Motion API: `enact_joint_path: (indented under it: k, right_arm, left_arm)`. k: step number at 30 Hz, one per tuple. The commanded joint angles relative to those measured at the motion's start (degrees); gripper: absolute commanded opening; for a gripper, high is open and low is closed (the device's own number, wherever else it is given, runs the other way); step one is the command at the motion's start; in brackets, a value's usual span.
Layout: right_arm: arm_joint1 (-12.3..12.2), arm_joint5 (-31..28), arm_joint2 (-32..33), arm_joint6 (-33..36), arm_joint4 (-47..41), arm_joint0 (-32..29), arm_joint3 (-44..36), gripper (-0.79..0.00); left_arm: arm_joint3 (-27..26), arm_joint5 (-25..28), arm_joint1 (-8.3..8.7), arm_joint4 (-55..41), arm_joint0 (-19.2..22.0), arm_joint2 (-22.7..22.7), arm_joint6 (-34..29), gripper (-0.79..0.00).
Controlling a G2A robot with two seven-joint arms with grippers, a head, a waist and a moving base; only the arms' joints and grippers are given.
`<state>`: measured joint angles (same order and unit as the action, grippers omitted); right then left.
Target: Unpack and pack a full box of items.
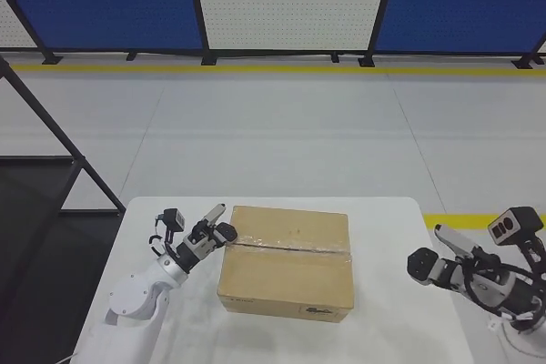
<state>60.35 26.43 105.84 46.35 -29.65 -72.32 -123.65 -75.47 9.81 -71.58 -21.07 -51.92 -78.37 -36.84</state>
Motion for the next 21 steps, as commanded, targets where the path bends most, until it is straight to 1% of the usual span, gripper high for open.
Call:
enact_joint_path:
  k: [1, 9, 13, 15, 21]
  right_arm:
    - [-0.03, -0.20, -2.81, -0.77, -0.02, 1.94, 1.87, 0.000]
    - [0.44, 0.39, -17.61, -8.10, 4.69, 12.02, 10.66, 0.000]
    - [1.28, 0.26, -25.01, -12.35, 5.59, 16.86, 15.11, 0.000]
    - [1.74, 1.05, -27.89, -12.35, 3.79, 19.03, 17.85, 0.000]
    - [1.74, 1.05, -27.89, -12.35, 3.79, 19.03, 17.85, 0.000]
  left_arm:
    - [-0.14, 0.17, 0.04, -0.06, -0.15, -0.12, 0.08, 0.000]
    - [-0.75, 0.39, 0.15, -0.45, -0.72, -0.27, 0.36, 0.000]
    - [-0.91, 0.45, 0.19, -0.55, -0.80, -0.22, 0.45, 0.000]
    - [-0.95, 0.54, 0.20, -0.64, -0.81, -0.20, 0.47, 0.000]
    - [-0.87, 0.42, 0.23, -0.77, -0.56, 0.02, 0.43, 0.000]
